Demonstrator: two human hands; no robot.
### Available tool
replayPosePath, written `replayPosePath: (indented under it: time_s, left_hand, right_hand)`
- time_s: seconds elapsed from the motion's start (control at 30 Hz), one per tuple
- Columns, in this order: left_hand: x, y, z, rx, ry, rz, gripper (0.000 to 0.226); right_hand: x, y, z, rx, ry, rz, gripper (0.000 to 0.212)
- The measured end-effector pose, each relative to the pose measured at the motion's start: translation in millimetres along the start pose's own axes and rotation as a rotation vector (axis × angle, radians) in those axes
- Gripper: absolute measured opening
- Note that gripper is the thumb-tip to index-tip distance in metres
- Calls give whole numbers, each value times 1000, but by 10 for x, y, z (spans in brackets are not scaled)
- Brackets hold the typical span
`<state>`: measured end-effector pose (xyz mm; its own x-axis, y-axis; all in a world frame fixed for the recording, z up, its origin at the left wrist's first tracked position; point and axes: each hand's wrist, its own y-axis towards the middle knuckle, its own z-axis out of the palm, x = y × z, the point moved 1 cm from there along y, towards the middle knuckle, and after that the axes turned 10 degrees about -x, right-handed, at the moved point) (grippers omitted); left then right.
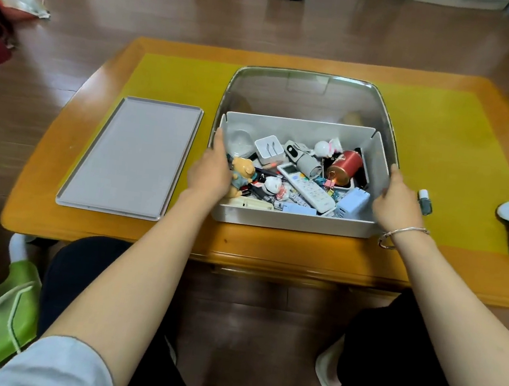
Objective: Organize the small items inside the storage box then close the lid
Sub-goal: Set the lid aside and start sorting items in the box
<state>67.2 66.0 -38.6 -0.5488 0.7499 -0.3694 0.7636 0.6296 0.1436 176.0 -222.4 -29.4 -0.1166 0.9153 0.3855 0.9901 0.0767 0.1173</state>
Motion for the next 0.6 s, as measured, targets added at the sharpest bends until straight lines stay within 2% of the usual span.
replayPosePath:
  time_s: [0.27,0.6]
  left_hand:
    - [111,-178,-10,-26,72,-7,86]
    - [373,-361,-172,-86,49,-83,74]
  right_hand:
    - [-30,-179,3,-54,-18,-55,58]
    - [67,-534,61,-69,60,-139,52]
